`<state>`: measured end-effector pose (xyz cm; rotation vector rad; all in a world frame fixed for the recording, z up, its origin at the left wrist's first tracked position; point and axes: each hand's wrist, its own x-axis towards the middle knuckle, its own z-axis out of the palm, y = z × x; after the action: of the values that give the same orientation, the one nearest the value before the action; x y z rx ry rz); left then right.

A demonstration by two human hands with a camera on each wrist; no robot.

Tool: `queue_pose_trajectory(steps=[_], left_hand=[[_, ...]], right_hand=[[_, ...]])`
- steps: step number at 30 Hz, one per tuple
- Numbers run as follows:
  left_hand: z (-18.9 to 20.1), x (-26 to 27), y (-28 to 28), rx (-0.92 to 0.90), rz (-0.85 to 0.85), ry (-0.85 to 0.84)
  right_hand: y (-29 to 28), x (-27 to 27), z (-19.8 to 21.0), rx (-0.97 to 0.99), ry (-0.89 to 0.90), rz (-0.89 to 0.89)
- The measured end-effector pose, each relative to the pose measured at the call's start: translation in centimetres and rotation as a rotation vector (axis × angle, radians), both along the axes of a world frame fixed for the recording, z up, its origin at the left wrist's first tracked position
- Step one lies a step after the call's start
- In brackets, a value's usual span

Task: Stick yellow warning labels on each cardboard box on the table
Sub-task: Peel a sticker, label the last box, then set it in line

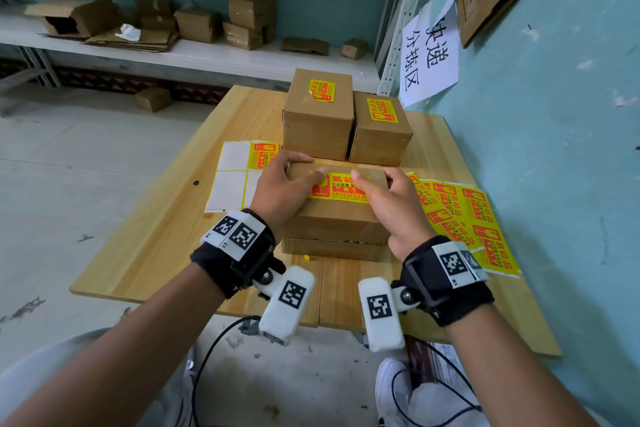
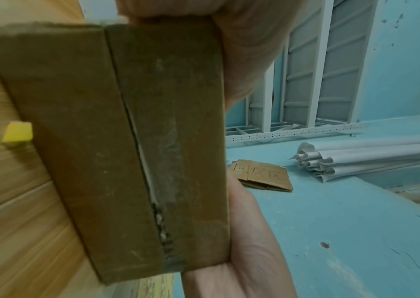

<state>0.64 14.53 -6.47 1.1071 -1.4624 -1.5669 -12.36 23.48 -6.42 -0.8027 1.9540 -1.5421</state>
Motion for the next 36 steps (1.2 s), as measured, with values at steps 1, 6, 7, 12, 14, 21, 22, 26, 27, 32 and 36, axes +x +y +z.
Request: queue_pose_trajectory(steps=[1,6,7,12,14,21,22,26,27,32,36], left_hand=[[0.0,0.0,0.0,0.004,-0.002,0.001],[0.0,0.1,0.1,-0.030,0.053,0.004],[0.0,0.1,0.2,-0.036,0.054,0.002],[-0.2,0.6,0.1,-0.039,-0.045,-0.006],[-0.2,0.9,0.0,-0.041,-0.076,0.002],[0.1,1.4,-0.1,-0.011,-0.104,0.005],[0.1,1.6,-0.2,-0.018,-0.135,-0.004],[0.3,2.7,-0.4,-0.040,-0.249,-0.009],[0.4,2.9,-0.5,-0.028,-0.264,0.009],[0.6,3.2,-0.3,-0.034,-0.276,0.011],[0.2,3.3,-0.3,-0.080,-0.316,-0.032]], right_hand=[[0.0,-0.1,-0.1,0.002,0.007,-0.010],[0.0,-0.5,-0.3,-0.006,0.045,-0.025],[0.1,-0.4,-0.2,-0.002,0.035,-0.018],[0.4,-0.1,-0.3,0.034,0.009,0.043],[0.5,-0.3,-0.3,0.037,0.005,0.042],[1.4,-0.7,0.0,-0.028,-0.052,0.123],[1.6,-0.6,0.0,-0.037,-0.055,0.159],[2.2,-1.0,-0.1,-0.072,-0.126,0.260],[2.4,-1.2,0.0,-0.078,-0.160,0.271],[2.3,-1.4,0.0,-0.088,-0.201,0.250],[2.3,-0.8,-0.3,-0.084,-0.120,0.263]])
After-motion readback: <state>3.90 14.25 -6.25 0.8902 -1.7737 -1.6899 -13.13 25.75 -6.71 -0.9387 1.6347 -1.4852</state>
